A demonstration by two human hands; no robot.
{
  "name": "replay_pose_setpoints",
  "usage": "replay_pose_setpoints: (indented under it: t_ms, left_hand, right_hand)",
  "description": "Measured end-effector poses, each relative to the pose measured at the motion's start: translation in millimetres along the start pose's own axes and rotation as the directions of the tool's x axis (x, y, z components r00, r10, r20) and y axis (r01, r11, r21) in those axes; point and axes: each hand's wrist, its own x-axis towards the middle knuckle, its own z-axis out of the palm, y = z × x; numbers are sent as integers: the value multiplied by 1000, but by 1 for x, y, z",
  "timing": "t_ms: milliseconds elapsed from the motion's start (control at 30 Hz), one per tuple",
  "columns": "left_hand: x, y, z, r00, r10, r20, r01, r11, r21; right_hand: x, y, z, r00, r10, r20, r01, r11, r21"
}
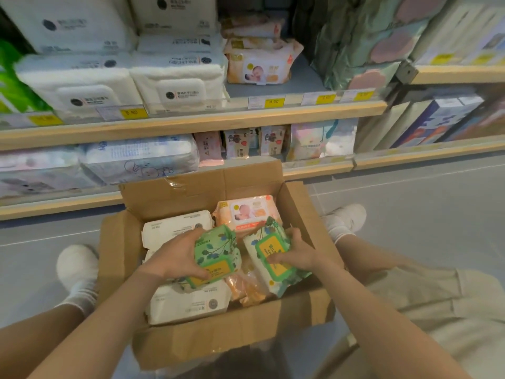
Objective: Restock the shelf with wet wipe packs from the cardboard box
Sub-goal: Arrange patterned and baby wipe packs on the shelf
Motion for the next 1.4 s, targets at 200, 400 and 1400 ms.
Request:
replay_pose_setpoints:
  t_ms: [200, 400, 1400]
  left_hand:
    - [0, 8, -46, 992, -11, -126, 8, 1000, -27]
    - [18, 57, -121, 966, 77, -245, -72, 997, 26]
    - [146, 118, -233, 912, 207, -355, -169, 976, 136]
  right_hand:
    - [-11, -21, -33, 991, -131, -35, 129, 989, -67]
    - [-21, -76, -113, 942, -268, -200, 221, 948, -229]
    - [83, -274, -264, 685, -680, -263, 144, 480, -866]
